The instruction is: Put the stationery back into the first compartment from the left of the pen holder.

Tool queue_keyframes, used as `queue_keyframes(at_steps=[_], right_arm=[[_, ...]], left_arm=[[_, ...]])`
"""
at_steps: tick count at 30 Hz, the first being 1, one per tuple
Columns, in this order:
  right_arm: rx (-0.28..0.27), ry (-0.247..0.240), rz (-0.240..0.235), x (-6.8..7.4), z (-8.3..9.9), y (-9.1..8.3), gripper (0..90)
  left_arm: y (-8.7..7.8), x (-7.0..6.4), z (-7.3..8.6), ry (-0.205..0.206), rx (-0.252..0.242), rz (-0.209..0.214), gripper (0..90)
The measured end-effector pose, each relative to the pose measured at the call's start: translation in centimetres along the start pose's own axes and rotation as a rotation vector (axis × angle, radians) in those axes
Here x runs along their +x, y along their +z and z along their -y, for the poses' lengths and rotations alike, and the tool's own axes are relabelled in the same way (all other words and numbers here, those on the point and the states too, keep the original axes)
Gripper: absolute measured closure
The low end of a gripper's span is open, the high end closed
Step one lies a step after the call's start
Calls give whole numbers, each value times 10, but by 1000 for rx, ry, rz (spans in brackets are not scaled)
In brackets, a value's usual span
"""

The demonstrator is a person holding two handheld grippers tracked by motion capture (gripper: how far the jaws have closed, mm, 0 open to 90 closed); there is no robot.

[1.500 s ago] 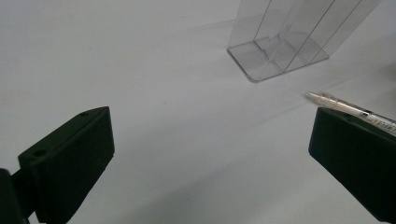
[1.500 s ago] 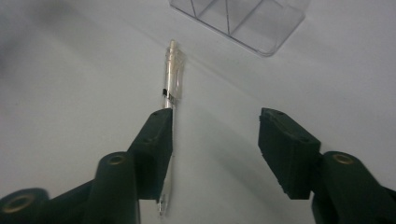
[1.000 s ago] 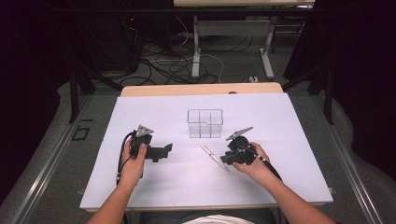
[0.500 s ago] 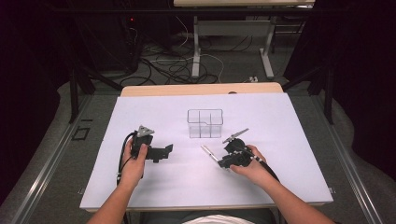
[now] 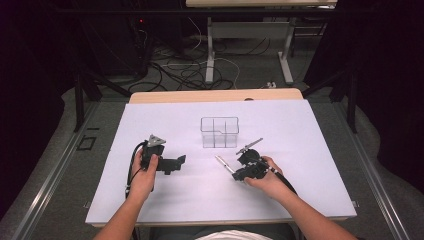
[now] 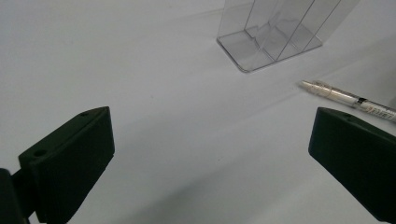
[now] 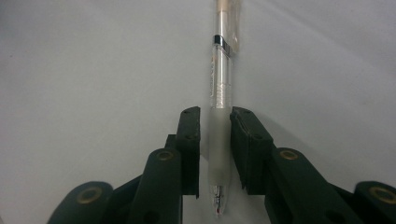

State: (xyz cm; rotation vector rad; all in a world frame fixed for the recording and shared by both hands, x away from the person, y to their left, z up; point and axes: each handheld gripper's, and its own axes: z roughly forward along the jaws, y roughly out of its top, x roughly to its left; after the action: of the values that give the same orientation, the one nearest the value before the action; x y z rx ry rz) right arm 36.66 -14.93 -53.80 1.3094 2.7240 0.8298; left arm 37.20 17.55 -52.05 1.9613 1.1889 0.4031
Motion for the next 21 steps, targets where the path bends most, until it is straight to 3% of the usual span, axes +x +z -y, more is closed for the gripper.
queue_keyframes(at_steps=[3, 5, 6, 10, 14, 18, 21], right_arm=[[-21, 47, 5, 1, 0, 2, 780], [-20, 16, 5, -1, 0, 2, 791], [17, 25, 12, 0, 0, 0, 794], [-22, 24, 10, -1, 0, 2, 799], [3, 47, 13, -1, -1, 1, 800], [-37, 65, -4, -1, 1, 3, 801], [-16, 68, 1, -1, 0, 2, 801]], left_arm=[[0, 0, 0, 1, 2, 0, 2], [0, 0, 0, 2, 7, -2, 2], [0, 0, 0, 1, 7, -2, 2], [1, 0, 0, 3, 11, -3, 2], [1, 0, 0, 3, 11, -3, 2], [1, 0, 1, 6, 13, -2, 2], [2, 1, 1, 3, 12, -4, 2]])
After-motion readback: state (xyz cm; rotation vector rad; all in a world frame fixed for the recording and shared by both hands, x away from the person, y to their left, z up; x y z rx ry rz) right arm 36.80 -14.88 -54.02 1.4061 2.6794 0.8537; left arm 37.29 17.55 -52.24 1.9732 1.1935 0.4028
